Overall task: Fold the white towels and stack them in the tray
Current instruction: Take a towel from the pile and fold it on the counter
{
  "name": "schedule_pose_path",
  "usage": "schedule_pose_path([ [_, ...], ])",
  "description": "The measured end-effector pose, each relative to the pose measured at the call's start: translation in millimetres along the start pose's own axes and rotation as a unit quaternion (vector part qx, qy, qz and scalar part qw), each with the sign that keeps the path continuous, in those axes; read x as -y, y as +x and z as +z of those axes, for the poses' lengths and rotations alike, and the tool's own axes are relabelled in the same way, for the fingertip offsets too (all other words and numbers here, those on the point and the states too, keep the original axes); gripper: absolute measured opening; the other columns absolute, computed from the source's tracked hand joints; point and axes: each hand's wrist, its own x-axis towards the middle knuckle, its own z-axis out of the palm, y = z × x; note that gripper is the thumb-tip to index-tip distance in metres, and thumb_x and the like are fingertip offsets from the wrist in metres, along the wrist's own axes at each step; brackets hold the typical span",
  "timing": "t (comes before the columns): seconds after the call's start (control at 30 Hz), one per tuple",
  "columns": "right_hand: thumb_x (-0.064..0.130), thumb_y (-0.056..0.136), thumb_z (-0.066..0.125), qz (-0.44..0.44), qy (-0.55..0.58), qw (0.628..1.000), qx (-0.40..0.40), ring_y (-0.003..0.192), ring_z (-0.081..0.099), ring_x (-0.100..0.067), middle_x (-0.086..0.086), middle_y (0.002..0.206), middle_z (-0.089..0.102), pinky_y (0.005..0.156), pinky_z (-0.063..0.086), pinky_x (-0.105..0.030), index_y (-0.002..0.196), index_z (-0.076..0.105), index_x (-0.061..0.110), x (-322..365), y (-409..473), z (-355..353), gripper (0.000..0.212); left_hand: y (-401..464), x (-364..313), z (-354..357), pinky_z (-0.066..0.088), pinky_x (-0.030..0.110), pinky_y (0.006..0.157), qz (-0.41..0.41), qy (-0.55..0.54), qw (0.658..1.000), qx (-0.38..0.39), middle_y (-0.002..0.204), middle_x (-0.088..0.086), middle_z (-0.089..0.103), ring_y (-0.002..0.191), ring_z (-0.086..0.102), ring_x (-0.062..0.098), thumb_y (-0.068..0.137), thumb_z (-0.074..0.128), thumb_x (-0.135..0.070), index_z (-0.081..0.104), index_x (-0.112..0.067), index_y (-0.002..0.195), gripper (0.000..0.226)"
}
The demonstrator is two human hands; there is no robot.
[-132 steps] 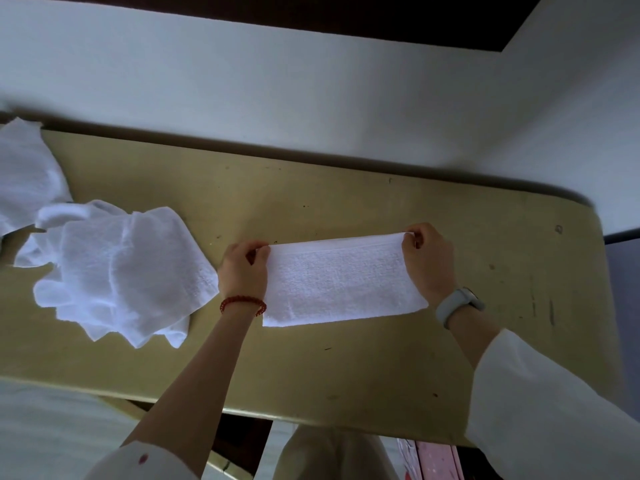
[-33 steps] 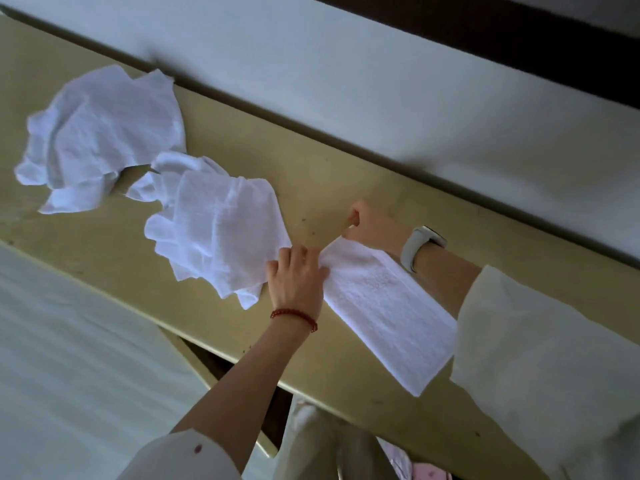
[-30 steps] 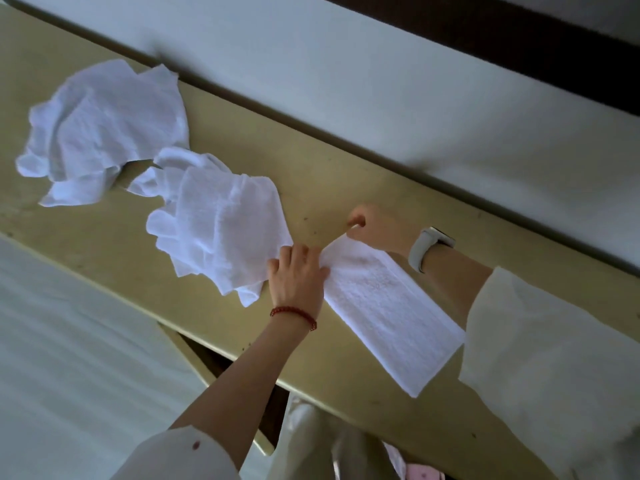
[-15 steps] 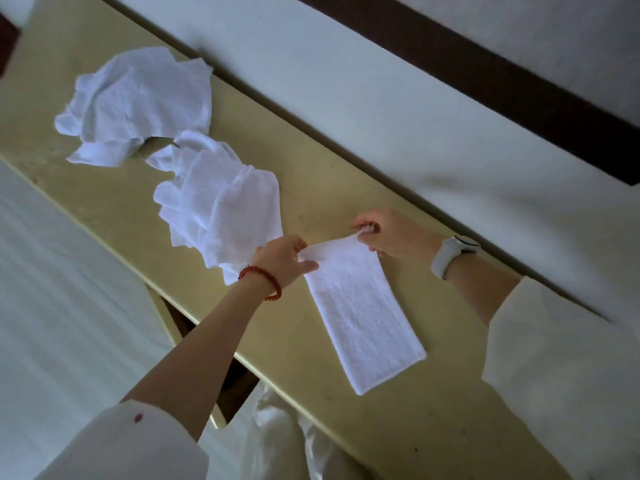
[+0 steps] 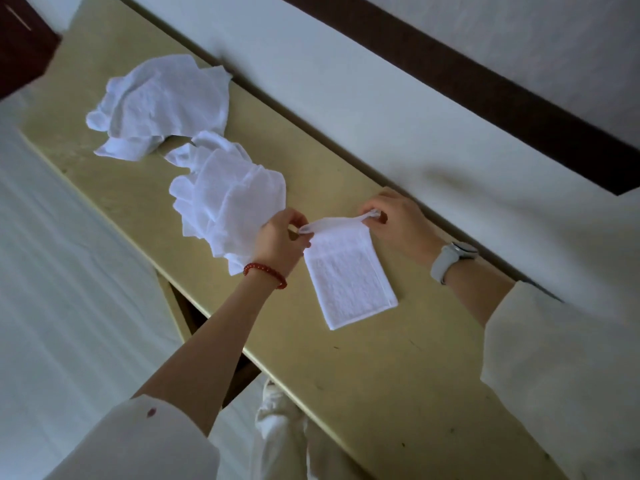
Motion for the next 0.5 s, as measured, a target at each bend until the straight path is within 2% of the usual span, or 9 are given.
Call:
schedule_pose_path([
  [0.03, 0.000, 0.080, 0.060, -0.003, -0.001, 1.000, -0.009, 0.073, 0.054, -0.022, -0.006, 0.087, 0.057, 0.068, 0.045, -0.032, 0.088, 0.066, 0.003, -3.4, -8.4, 4.3, 0.011, -7.5, 5.5, 5.1, 0.052, 0.029, 0.065, 0.017, 0.004, 1.000, -0.004, 0.080, 0.000, 0.059, 0.066, 0.062, 0.013, 0.081, 0.064, -0.004, 0.055, -0.015, 0.079, 0.015],
  [0.07, -0.002, 0.080, 0.059, -0.002, 0.001, 1.000, -0.013, 0.075, 0.056, -0.025, -0.010, 0.089, 0.058, 0.068, 0.046, -0.035, 0.089, 0.066, 0.003, -7.6, -16.8, 8.9, 0.012, -15.3, 11.9, 10.8, 0.051, 0.022, 0.066, 0.034, 0.012, 0.999, -0.003, 0.084, -0.001, 0.058, 0.071, 0.061, 0.017, 0.080, 0.065, -0.003, 0.058, -0.012, 0.082, 0.011],
  [0.13, -0.003, 0.080, 0.058, 0.007, 0.005, 1.000, -0.005, 0.080, 0.057, -0.027, -0.012, 0.094, 0.058, 0.070, 0.047, -0.035, 0.090, 0.064, 0.002, -16.3, -33.3, 17.7, 0.013, -31.6, 24.7, 21.2, 0.045, 0.005, 0.063, 0.067, 0.026, 0.997, -0.001, 0.087, -0.004, 0.056, 0.076, 0.057, 0.011, 0.076, 0.069, -0.001, 0.063, -0.005, 0.087, 0.013],
  [0.23, -0.002, 0.080, 0.058, -0.005, 0.003, 1.000, 0.018, 0.083, 0.060, -0.027, -0.010, 0.098, 0.058, 0.072, 0.049, -0.031, 0.091, 0.062, 0.003, -27.0, -56.3, 29.3, 0.013, -52.1, 42.0, 34.4, 0.041, -0.003, 0.062, 0.124, 0.042, 0.991, 0.000, 0.086, 0.002, 0.059, 0.074, 0.052, 0.002, 0.070, 0.074, 0.000, 0.066, -0.001, 0.086, 0.018],
  [0.33, 0.000, 0.080, 0.061, -0.016, 0.008, 0.999, 0.029, 0.074, 0.060, -0.031, -0.009, 0.098, 0.058, 0.067, 0.053, -0.040, 0.091, 0.063, 0.003, -36.1, -77.1, 37.9, 0.011, -68.1, 56.9, 44.2, 0.044, 0.000, 0.062, 0.150, 0.050, 0.987, 0.011, 0.086, 0.009, 0.061, 0.074, 0.054, 0.008, 0.071, 0.073, 0.000, 0.066, -0.002, 0.083, 0.014],
  [0.43, -0.001, 0.078, 0.062, -0.027, 0.015, 0.999, 0.026, 0.068, 0.060, -0.031, -0.011, 0.095, 0.059, 0.061, 0.053, -0.043, 0.086, 0.064, 0.003, -42.6, -91.5, 43.2, 0.009, -81.7, 64.2, 50.4, 0.049, 0.020, 0.052, 0.153, 0.082, 0.985, 0.008, 0.086, 0.006, 0.062, 0.064, 0.055, 0.011, 0.073, 0.069, -0.010, 0.065, -0.006, 0.078, 0.008],
  [0.5, -0.001, 0.078, 0.061, -0.020, 0.009, 0.999, 0.026, 0.066, 0.059, -0.026, -0.010, 0.095, 0.059, 0.058, 0.052, -0.041, 0.084, 0.063, 0.005, -43.9, -98.7, 45.9, 0.009, -87.3, 67.4, 53.8, 0.044, 0.021, 0.048, 0.169, 0.124, 0.978, -0.008, 0.082, 0.003, 0.063, 0.068, 0.049, 0.012, 0.072, 0.068, -0.016, 0.064, -0.011, 0.074, 0.007],
])
